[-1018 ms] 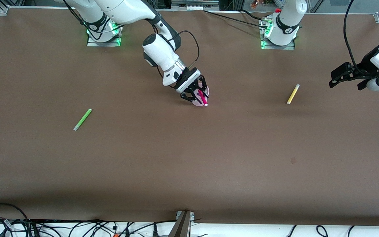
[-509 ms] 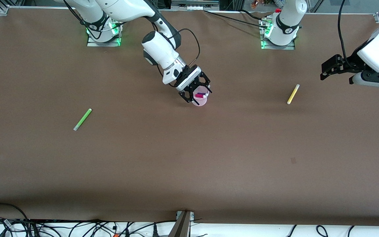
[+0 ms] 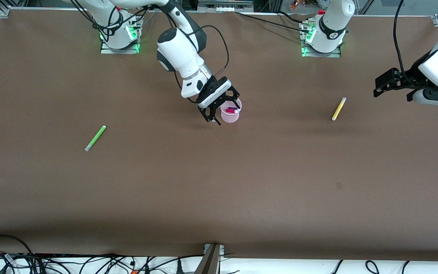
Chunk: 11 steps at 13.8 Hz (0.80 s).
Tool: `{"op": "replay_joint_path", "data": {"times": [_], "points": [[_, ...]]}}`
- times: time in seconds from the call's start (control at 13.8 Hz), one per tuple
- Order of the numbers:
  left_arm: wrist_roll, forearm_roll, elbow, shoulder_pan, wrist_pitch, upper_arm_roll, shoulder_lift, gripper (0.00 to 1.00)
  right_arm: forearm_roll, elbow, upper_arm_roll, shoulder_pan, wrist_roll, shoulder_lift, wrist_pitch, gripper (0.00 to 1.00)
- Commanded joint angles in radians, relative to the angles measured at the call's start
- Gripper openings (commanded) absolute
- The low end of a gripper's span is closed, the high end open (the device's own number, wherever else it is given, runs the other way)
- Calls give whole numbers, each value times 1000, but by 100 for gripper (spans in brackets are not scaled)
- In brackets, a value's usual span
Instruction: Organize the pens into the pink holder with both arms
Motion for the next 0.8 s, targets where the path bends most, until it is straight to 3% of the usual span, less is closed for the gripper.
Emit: {"op": "replay_joint_path", "data": {"times": [0.0,0.44,0.73], "points": [[8,-13,49,7,-27,1,37,100,3,-7,-50,1,1,-109,-173,100],[8,-13,49,17,-24,1,40,100,6,4,-242,1,-2,-364,-709,100],[16,-16,52,20,-22,1,51,100,8,62,-374,2,-5,-476,-1059,100]]}}
